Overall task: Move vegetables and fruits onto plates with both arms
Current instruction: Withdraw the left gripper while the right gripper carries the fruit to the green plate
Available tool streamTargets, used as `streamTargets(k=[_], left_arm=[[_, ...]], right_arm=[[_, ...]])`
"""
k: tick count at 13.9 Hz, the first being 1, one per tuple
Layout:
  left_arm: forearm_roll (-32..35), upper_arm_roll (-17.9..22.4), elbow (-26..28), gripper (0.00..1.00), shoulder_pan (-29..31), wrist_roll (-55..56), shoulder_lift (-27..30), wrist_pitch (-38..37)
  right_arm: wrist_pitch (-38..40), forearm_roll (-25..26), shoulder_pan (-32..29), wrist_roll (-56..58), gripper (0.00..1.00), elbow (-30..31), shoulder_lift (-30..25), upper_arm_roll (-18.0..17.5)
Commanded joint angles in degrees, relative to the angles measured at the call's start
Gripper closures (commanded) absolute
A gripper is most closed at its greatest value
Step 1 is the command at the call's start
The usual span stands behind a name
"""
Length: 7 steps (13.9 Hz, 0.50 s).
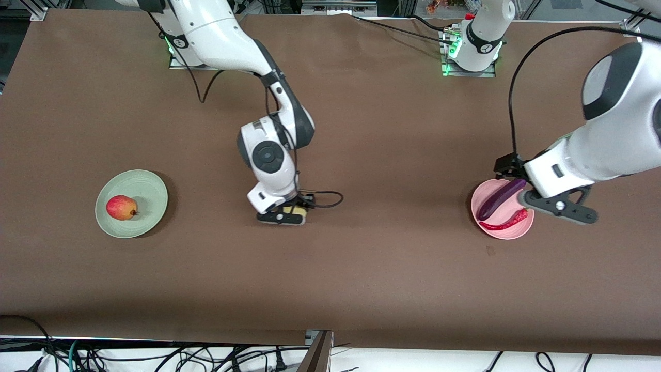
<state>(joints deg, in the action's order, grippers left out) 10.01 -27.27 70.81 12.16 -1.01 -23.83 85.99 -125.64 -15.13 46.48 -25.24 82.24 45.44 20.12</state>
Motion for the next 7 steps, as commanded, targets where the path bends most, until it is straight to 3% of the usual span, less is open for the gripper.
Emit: streamTargets(k=[1, 3, 4, 7], left_arm=[[-7.77, 18.51, 10.33, 0.0, -11.86, 0.74, 12.09, 3.72], [-11.94, 22.32, 25.09, 0.0, -12.42, 0.83, 23.16, 12.83], [-12.29, 24.52, 28.82, 0.0, -12.77, 0.66, 25.56, 15.41], [-12.56, 26.13, 32.45, 0.0, -12.6, -0.13, 28.74, 15.08]], right_arm=[[11.26, 0.01, -2.96, 12.89, 0.74, 1.43, -5.17, 4.57], [17.51, 0.1, -6.91, 23.43, 0.75, 1.95, -6.23, 6.42], [18.41, 0.1, -8.23, 28.01, 0.75, 3.09, -6.33, 7.99], [17.63, 0.1, -9.12, 42.52, 0.77, 8.09, -6.24, 15.28]])
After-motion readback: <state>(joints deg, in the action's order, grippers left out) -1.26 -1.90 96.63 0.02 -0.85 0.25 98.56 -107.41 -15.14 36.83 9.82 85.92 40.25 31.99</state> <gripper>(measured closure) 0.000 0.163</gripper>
